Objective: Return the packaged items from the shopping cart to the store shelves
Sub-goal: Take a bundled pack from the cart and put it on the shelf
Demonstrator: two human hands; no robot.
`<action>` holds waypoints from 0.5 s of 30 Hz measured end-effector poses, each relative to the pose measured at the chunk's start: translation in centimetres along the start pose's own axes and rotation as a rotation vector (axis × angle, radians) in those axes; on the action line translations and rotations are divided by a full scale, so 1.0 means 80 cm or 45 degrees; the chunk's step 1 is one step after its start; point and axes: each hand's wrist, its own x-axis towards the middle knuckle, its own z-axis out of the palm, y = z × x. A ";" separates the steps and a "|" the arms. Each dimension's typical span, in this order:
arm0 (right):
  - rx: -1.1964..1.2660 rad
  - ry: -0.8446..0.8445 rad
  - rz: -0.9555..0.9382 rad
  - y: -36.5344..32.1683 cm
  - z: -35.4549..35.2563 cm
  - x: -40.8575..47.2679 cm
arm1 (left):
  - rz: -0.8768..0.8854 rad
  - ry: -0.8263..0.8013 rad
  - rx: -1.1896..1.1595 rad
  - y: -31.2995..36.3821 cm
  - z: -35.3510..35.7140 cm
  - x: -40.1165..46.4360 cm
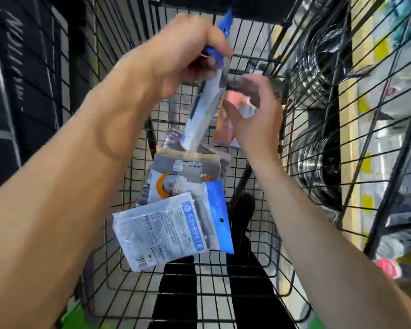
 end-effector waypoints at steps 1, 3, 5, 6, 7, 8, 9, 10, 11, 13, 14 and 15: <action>0.144 -0.038 0.035 -0.007 0.001 -0.007 | -0.032 -0.016 -0.051 -0.005 -0.001 -0.004; 0.357 -0.103 0.058 -0.017 0.000 -0.027 | -0.112 -0.036 -0.218 -0.016 0.001 -0.011; 0.379 -0.145 0.037 -0.018 -0.001 -0.049 | -0.161 -0.049 -0.375 -0.025 0.004 -0.017; 0.318 -0.145 0.036 -0.016 0.000 -0.059 | -0.166 -0.069 -0.436 -0.028 0.005 -0.018; 0.221 -0.119 0.049 -0.013 0.002 -0.065 | -0.162 -0.098 -0.475 -0.029 0.008 -0.021; 0.122 -0.062 0.075 -0.008 0.006 -0.069 | -0.148 -0.133 -0.495 -0.029 0.011 -0.023; 0.059 -0.003 0.109 -0.004 0.009 -0.071 | -0.130 -0.165 -0.500 -0.029 0.014 -0.027; 0.027 0.048 0.144 -0.002 0.010 -0.071 | -0.113 -0.200 -0.494 -0.028 0.017 -0.030; 0.013 0.099 0.181 -0.001 0.010 -0.069 | -0.102 -0.233 -0.473 -0.027 0.019 -0.033; -0.018 0.181 0.262 0.001 0.004 -0.063 | -0.096 -0.312 -0.435 -0.028 0.017 -0.036; -0.040 0.202 0.291 0.003 -0.001 -0.059 | -0.103 -0.341 -0.396 -0.032 0.013 -0.036; -0.049 0.210 0.314 0.006 -0.007 -0.057 | -0.114 -0.315 -0.317 -0.041 0.007 -0.034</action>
